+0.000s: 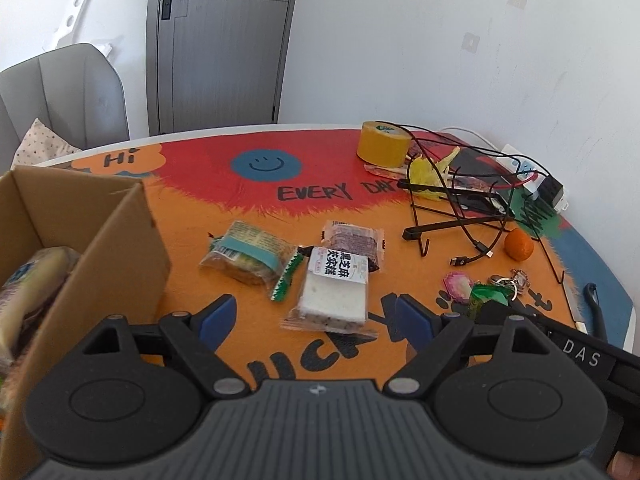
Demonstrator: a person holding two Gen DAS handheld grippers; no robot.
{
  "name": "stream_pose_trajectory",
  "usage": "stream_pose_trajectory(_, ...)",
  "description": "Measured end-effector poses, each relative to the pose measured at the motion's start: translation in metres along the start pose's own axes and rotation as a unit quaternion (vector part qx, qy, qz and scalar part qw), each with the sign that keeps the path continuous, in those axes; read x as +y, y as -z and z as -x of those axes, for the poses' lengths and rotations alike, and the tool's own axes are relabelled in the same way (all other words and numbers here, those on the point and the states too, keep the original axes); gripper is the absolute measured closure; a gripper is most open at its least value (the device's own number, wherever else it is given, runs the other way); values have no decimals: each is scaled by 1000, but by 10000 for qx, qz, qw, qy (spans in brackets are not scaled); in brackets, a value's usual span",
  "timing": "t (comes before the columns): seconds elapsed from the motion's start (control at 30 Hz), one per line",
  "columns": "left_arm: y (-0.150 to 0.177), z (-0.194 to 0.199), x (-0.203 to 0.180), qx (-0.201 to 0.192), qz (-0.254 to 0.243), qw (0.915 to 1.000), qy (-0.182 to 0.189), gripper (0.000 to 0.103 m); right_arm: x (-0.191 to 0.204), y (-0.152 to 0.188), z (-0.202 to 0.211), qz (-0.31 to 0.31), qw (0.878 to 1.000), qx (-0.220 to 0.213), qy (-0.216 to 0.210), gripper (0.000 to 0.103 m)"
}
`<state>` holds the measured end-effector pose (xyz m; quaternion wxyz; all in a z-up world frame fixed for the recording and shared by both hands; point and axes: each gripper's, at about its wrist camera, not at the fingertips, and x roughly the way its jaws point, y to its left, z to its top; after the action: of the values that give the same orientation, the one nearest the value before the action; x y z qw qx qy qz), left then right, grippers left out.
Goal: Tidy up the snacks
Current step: 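Move both open grippers back over the remaining snacks, then grasp the white sesame cake with the left gripper while the right grasps the green snack, then carry the white cake and green snack into the box and release them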
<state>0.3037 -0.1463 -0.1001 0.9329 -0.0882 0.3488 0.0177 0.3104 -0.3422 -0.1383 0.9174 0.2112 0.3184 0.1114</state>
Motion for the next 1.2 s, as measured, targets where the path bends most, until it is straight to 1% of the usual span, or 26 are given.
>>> stream_pose_trajectory(0.4,-6,-55,-15,226,-138,9995,-176,17,-17,-11,-35,42,9999,101,129,33)
stream_pose_trajectory(0.57,-6,-68,-15,255,-151,9994,-201,18,-15,-10,-43,157,9996,109,201,39)
stream_pose_trajectory(0.6,-5,-70,-14,273,-144,9993,-218,20,-14,-10,-44,200,9995,102,224,40)
stream_pose_trajectory(0.63,-4,-72,-13,307,-121,9992,-211,24,-13,-10,-44,224,9994,94,232,49)
stream_pose_trajectory(0.67,-3,-73,-12,320,-114,9992,-208,26,-13,-9,-45,232,9994,99,235,60)
stream_pose_trajectory(0.7,-2,-73,-13,246,-183,9992,-248,36,-13,-9,-45,237,9994,106,245,65)
stream_pose_trajectory(0.73,-1,-72,-13,253,-230,9992,-222,45,-13,-9,-45,241,9994,116,238,68)
stream_pose_trajectory(0.8,-1,-68,-12,261,-221,9993,-144,55,-13,-7,-43,232,9995,106,180,72)
stream_pose_trajectory(0.93,1,-59,-3,349,1,9994,23,56,-9,-2,-33,180,9997,48,139,73)
stream_pose_trajectory(1.1,5,-37,5,274,112,9995,140,56,-1,4,-18,135,9999,12,82,73)
stream_pose_trajectory(1.2,5,-19,9,144,150,9996,210,56,7,5,-8,133,9999,-22,62,73)
